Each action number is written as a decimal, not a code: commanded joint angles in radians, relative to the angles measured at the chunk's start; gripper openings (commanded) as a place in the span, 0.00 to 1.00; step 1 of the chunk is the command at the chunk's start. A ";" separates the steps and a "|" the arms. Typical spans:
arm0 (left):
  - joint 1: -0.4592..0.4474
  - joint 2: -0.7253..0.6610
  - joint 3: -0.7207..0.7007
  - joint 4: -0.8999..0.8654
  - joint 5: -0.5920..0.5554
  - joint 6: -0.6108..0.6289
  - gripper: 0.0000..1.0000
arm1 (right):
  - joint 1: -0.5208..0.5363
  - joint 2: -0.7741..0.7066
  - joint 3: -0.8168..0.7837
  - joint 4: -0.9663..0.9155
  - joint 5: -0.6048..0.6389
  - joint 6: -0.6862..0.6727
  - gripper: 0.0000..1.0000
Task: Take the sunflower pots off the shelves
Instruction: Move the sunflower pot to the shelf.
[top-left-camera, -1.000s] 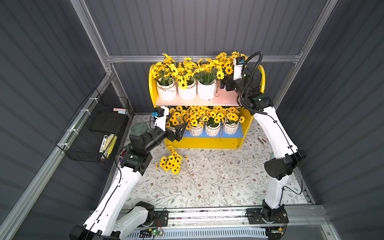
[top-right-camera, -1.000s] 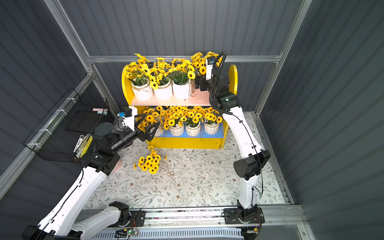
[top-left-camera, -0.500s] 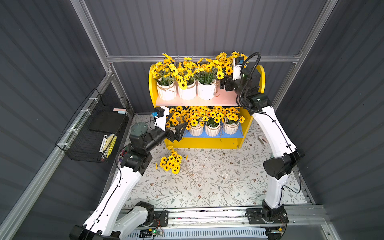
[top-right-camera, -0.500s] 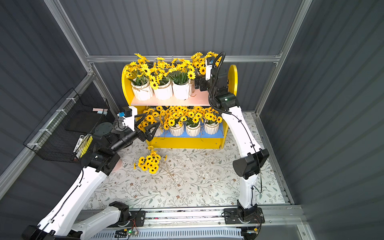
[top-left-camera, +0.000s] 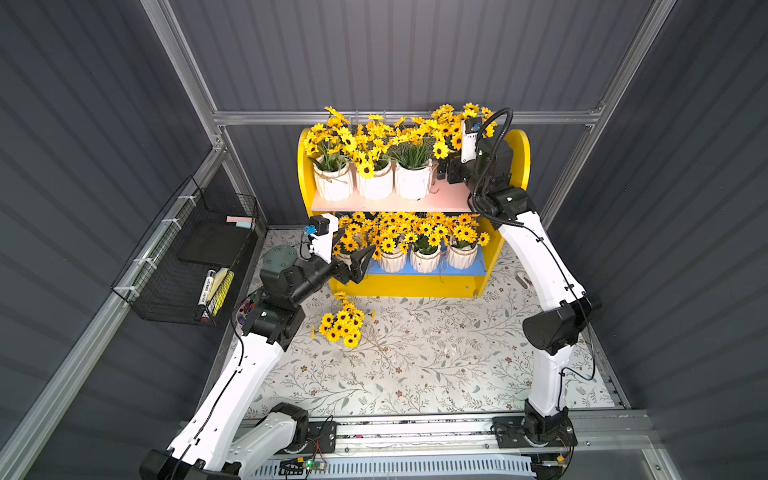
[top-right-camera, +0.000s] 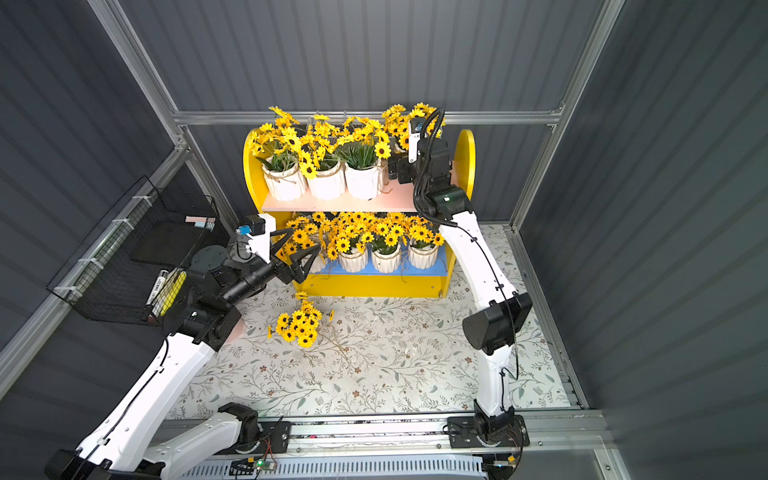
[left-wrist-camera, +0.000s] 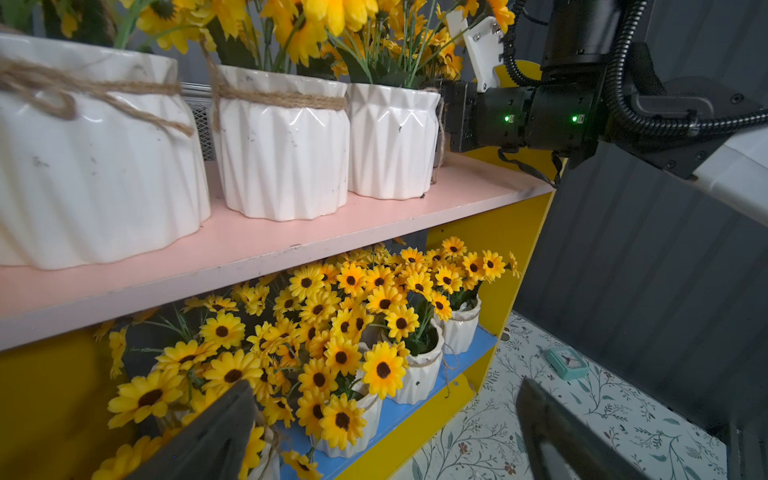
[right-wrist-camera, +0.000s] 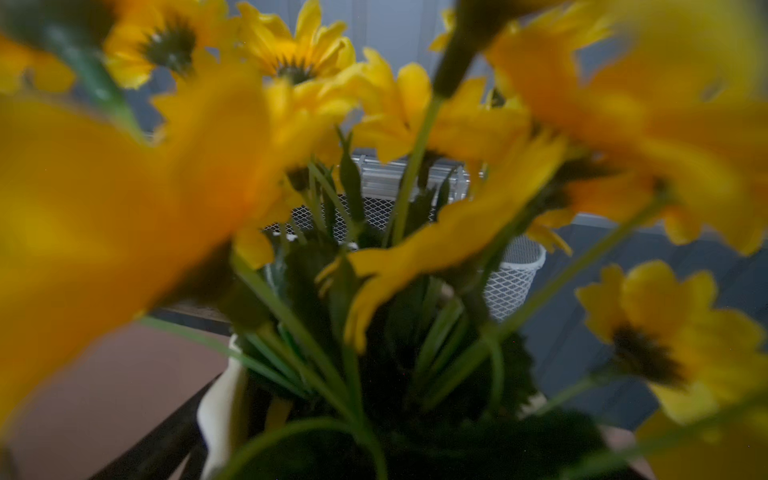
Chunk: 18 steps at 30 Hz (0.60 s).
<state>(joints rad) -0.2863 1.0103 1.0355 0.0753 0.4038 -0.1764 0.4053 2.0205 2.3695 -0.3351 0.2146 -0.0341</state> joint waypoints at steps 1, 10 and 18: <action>0.006 -0.013 -0.006 0.024 -0.007 0.020 1.00 | -0.007 0.012 0.013 0.034 0.013 -0.023 0.99; 0.007 -0.018 -0.008 0.024 -0.012 0.023 0.99 | -0.011 0.003 -0.030 0.065 0.004 -0.018 0.99; 0.007 -0.019 -0.008 0.024 -0.013 0.026 0.99 | -0.021 -0.014 -0.079 0.104 -0.009 -0.005 0.92</action>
<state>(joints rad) -0.2844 1.0103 1.0348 0.0753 0.3996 -0.1719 0.3965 2.0224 2.3230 -0.2638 0.2096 -0.0334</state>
